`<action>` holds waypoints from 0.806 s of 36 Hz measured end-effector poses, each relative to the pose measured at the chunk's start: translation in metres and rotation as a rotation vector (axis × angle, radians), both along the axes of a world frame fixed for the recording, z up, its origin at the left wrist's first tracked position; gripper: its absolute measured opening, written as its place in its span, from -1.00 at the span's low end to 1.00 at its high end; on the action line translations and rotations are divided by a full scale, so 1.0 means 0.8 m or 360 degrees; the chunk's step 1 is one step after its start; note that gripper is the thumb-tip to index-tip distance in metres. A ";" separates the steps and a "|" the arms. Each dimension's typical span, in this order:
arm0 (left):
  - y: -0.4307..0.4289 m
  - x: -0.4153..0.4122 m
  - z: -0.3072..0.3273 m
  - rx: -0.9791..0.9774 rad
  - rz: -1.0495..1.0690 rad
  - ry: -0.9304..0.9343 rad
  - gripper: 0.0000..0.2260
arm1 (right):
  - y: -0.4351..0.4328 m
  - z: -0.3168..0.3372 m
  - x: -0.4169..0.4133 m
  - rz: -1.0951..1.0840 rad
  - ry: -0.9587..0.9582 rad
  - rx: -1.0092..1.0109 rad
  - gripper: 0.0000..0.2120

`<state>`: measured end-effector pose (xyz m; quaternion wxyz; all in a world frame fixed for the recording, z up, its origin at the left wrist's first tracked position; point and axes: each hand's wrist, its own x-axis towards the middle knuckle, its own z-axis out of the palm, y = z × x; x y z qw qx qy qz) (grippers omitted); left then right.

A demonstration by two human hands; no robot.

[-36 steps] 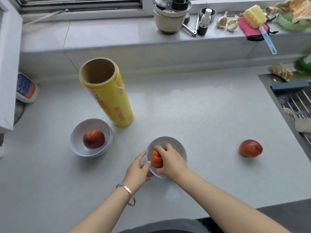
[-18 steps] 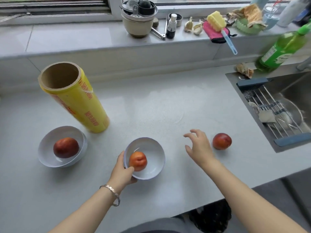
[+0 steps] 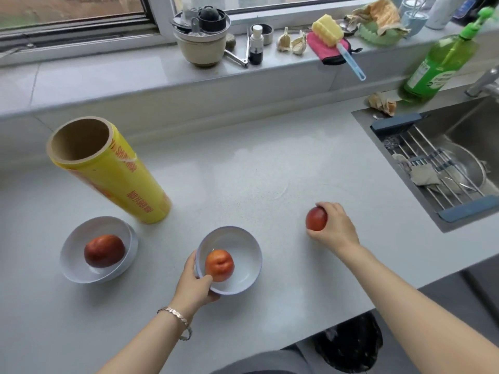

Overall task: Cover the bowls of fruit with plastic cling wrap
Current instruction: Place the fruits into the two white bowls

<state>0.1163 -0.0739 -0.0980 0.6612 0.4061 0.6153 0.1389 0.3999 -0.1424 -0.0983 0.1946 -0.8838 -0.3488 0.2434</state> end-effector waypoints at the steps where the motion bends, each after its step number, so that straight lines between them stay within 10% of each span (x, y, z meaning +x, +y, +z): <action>1: -0.001 -0.001 0.002 -0.0003 0.0015 -0.0009 -0.48 | 0.005 0.007 -0.015 0.0083 0.0033 0.0067 -0.38; 12: -0.015 -0.053 0.008 0.0023 0.0185 0.0023 -0.48 | 0.029 0.028 -0.184 0.1300 0.0107 0.0075 -0.39; 22: 0.004 -0.085 -0.002 0.1278 -0.1279 0.0889 -0.41 | 0.043 0.017 -0.217 0.1426 -0.0194 0.0019 -0.44; 29: 0.019 -0.081 -0.017 0.1557 -0.1521 0.1048 -0.55 | 0.052 0.002 -0.231 0.1475 -0.0449 -0.0015 -0.47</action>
